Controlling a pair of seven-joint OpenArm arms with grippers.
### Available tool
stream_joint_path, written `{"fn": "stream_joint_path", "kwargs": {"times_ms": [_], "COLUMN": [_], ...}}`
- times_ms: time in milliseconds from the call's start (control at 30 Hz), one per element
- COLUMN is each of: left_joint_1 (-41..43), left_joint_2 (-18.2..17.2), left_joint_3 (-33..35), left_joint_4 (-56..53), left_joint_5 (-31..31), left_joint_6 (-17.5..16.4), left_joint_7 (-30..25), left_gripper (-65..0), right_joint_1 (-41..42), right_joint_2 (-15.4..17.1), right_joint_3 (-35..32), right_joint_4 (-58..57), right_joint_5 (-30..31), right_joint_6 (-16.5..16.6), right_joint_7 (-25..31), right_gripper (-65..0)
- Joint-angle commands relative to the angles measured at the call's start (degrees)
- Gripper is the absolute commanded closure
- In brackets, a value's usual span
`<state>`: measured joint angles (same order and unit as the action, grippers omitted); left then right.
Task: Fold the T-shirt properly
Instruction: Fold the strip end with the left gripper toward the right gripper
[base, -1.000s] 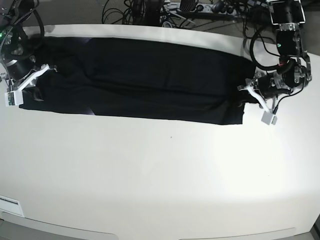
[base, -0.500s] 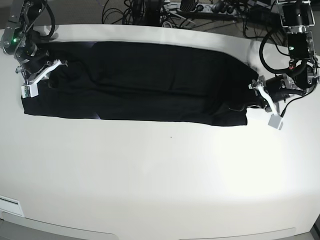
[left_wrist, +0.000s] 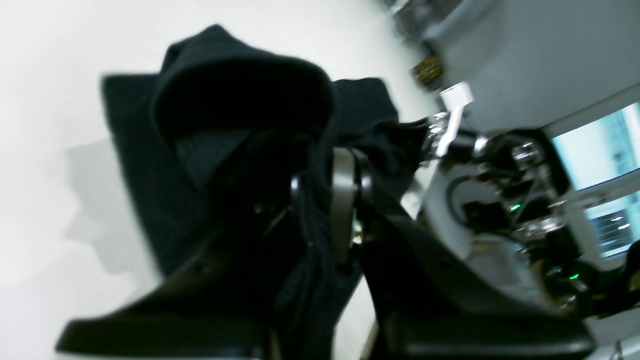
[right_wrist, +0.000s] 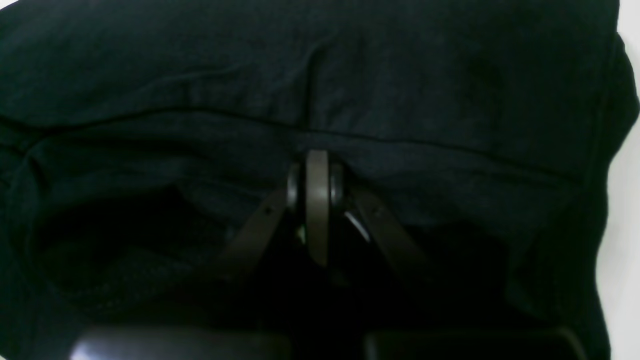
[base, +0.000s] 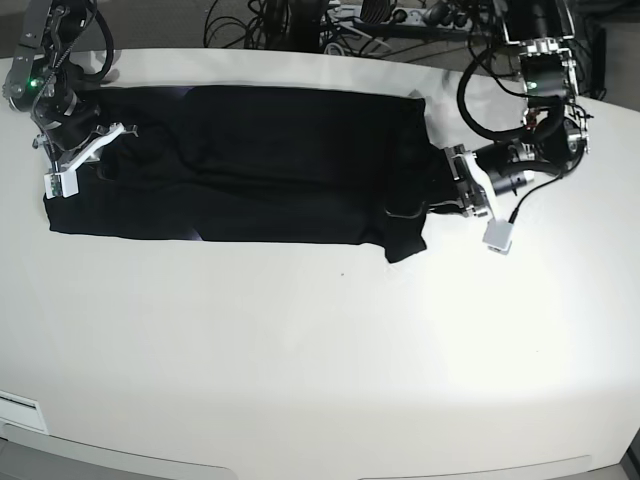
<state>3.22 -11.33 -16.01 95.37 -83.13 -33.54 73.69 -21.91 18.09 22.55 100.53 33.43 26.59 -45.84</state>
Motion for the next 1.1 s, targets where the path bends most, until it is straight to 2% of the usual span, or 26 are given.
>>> {"fn": "stream_joint_path", "kwargs": {"times_ms": [0,167,333,533,733,767,800,900,933,1067], "left_joint_1": [-0.83,-0.87,-0.87,-0.87,-0.92,-1.03,-1.09,-1.22,-1.22,-1.20], "left_joint_2": [1.11,6.25,9.29,10.25,10.78,11.28,11.74,13.86,14.60,16.24], "left_joint_3": [0.63,4.96,10.19,14.34,16.15,16.22,16.24,16.44,16.44,16.44], "left_joint_4": [0.96,0.94,0.94,0.90,0.90,0.90,0.90,0.90,0.90,0.90], "left_joint_5": [-1.87,-1.87,4.07,13.42,15.58,15.39,14.23,8.85,7.78,8.02], "left_joint_6": [-1.38,-6.46,-6.46,-6.46,-6.46,-6.46,-6.46,-4.94,-4.74,-4.81], "left_joint_7": [-0.28,-0.50,-5.42,-11.08,-14.84,-15.63,-15.67,-15.17,-14.73,-13.68], "left_gripper": [0.0,0.0,0.0,0.0,0.0,-2.8,-10.5,-35.0,-38.7,-39.2], "right_joint_1": [-0.15,-0.20,-0.15,-0.17,-0.15,-0.15,-0.15,-0.15,-0.15,-0.15], "right_joint_2": [0.72,0.74,0.83,0.83,0.83,0.83,0.83,0.83,0.83,0.83], "right_joint_3": [0.00,0.00,0.00,0.00,0.00,0.00,0.00,0.00,0.00,0.00], "right_joint_4": [0.28,0.28,0.28,0.28,0.31,0.31,0.31,0.33,0.33,0.33], "right_joint_5": [-0.87,-0.87,-0.83,-0.68,-0.07,0.61,1.29,2.47,2.60,2.58], "right_joint_6": [-0.17,-0.15,-0.15,-0.15,-0.17,-0.15,-0.11,1.11,1.18,1.53], "right_joint_7": [-1.92,-2.47,-3.04,-3.23,-4.04,-4.48,-4.81,-4.98,-4.98,-4.96], "right_gripper": [0.0,0.0,0.0,0.0,0.0,0.0,-1.1,-15.3,-18.5,-19.9]}}
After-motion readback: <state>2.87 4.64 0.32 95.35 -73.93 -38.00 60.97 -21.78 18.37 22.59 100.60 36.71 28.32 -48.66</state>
